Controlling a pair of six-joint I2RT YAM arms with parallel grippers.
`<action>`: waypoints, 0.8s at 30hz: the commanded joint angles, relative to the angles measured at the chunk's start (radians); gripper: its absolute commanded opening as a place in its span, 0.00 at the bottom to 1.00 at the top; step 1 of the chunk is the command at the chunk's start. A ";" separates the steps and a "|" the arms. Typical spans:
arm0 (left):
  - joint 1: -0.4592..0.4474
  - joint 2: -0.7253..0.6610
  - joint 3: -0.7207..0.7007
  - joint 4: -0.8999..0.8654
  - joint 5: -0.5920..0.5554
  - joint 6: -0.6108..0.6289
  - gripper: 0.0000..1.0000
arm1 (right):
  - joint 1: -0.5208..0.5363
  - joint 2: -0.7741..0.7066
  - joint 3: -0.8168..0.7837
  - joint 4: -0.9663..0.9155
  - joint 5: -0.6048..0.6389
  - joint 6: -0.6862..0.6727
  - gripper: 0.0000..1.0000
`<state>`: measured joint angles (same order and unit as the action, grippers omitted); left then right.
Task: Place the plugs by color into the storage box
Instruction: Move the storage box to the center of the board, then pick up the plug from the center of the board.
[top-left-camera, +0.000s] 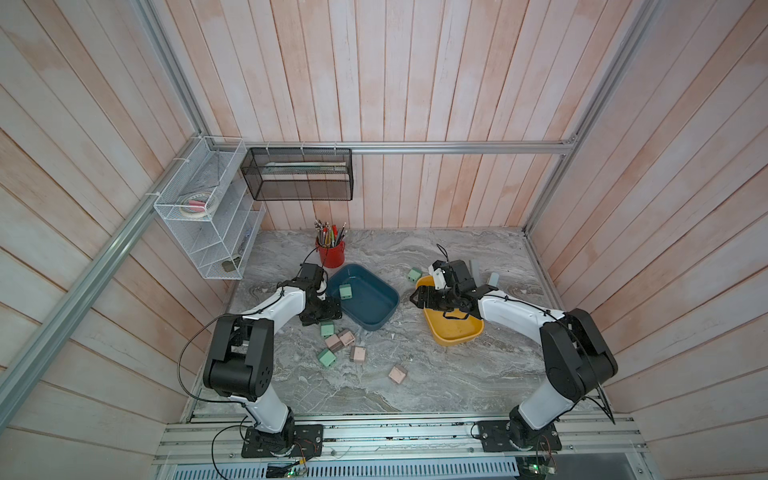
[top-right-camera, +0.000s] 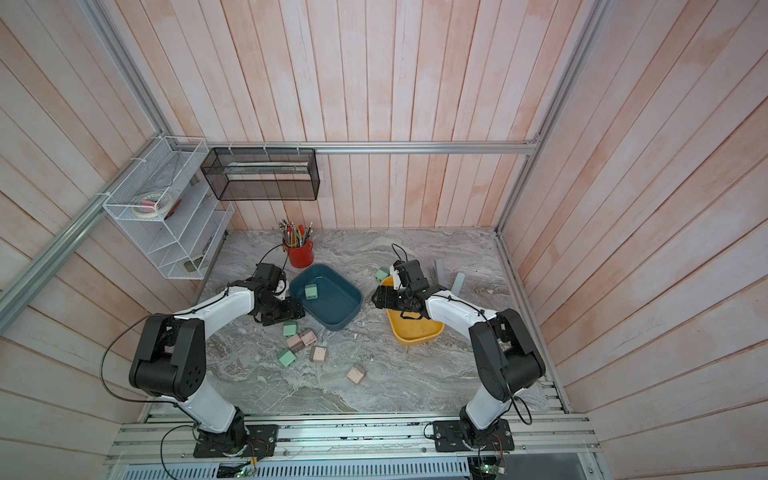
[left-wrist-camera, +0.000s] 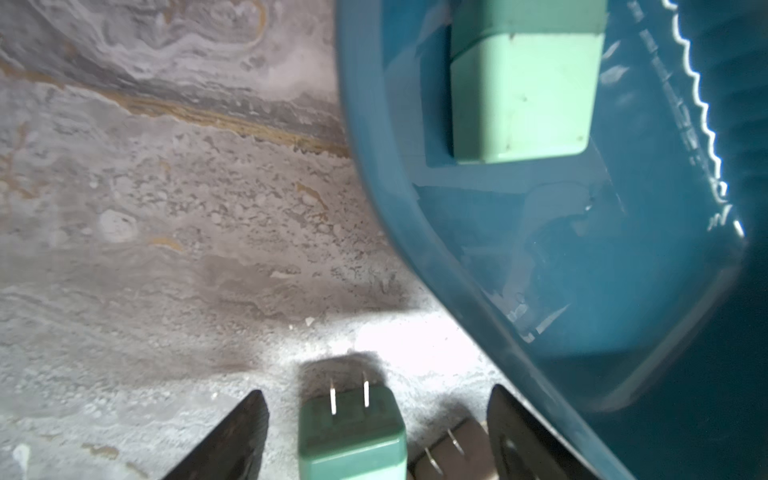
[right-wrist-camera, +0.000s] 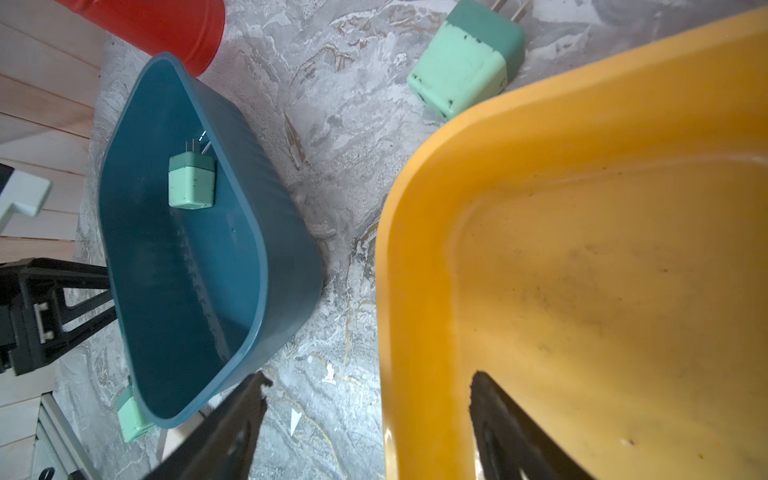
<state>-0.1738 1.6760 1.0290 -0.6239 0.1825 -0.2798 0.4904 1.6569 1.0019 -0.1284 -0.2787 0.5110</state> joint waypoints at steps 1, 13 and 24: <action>0.000 -0.026 -0.020 -0.026 0.001 0.016 0.85 | 0.007 0.010 -0.003 -0.009 -0.003 -0.010 0.80; -0.030 -0.027 -0.076 -0.032 -0.030 0.008 0.71 | 0.007 0.044 0.014 0.007 -0.020 -0.009 0.80; -0.031 0.063 -0.016 -0.039 -0.087 0.003 0.57 | 0.008 0.032 0.034 -0.029 -0.010 -0.041 0.80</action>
<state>-0.2039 1.7050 1.0016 -0.6582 0.1257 -0.2771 0.4904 1.6871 1.0031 -0.1299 -0.2893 0.4934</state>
